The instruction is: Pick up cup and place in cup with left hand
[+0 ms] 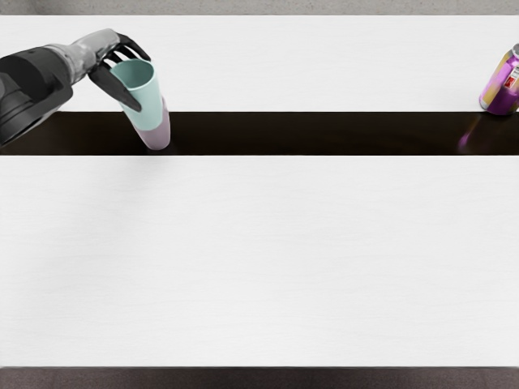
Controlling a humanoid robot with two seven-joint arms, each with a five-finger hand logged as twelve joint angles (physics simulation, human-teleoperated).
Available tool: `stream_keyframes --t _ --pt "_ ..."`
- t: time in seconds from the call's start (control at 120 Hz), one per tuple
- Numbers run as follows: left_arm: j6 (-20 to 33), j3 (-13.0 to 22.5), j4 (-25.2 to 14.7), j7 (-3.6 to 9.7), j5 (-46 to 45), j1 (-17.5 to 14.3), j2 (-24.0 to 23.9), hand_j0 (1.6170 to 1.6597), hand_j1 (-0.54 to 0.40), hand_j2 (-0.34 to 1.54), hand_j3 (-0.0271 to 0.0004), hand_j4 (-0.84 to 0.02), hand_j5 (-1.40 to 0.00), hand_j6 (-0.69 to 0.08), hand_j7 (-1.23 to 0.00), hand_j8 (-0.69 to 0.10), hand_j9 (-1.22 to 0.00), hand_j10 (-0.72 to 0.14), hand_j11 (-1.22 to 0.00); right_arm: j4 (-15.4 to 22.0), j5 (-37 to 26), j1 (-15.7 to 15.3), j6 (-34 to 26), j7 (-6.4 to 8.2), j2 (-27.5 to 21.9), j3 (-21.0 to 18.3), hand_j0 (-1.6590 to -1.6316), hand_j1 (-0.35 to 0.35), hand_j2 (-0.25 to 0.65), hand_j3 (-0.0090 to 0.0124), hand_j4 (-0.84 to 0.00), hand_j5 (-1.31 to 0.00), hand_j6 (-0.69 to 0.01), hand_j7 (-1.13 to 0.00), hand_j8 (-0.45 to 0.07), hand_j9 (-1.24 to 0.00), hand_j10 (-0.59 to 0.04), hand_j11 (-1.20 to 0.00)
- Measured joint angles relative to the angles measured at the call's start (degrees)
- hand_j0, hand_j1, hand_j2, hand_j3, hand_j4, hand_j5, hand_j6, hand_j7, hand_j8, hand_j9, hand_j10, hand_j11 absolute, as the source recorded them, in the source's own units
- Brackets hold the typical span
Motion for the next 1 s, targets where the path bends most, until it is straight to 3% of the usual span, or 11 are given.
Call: stream_keyframes --t 0.092,0.433,0.758,1.0 --pt "0.41 -0.02 1.73 0.0 -0.13 -0.67 -0.07 1.655 -0.108 0.14 0.0 -0.411 -0.65 -0.313 -0.64 -0.349 -0.64 -0.499 -0.64 0.0 0.0 0.0 0.0 0.0 0.0 0.0 -1.6581 -0.349 0.0 0.0 0.0 0.0 0.001 0.0 0.0 0.0 0.0 0.0" --pt "4.74 -0.11 7.32 0.0 -3.37 -1.65 -0.96 1.6529 -0.243 0.28 0.0 -0.304 -0.68 -0.205 -0.66 -0.25 -0.66 -0.409 -0.66 0.0 0.0 0.0 0.0 0.0 0.0 0.01 -1.6581 -0.349 0.0 0.0 0.0 0.0 0.001 0.0 0.0 0.0 0.0 0.0" --pt "6.37 0.18 12.83 -0.01 -5.92 -2.92 -4.2 1.653 -0.218 0.25 0.0 -0.323 -0.67 -0.224 -0.65 -0.265 -0.65 -0.412 -0.66 0.0 0.0 0.0 0.0 0.0 0.0 0.0 -1.6581 -0.349 0.0 0.0 0.0 0.0 0.001 0.0 0.0 0.0 0.0 0.0" --pt "6.45 0.27 14.39 0.0 -6.0 -3.62 -5.67 1.654 -0.197 0.22 0.0 -0.342 -0.66 -0.241 -0.64 -0.281 -0.65 -0.425 -0.65 0.0 0.0 0.0 0.0 0.0 0.0 0.01 -1.6581 -0.349 0.0 0.0 0.0 0.0 0.001 0.0 0.0 0.0 0.0 0.0"
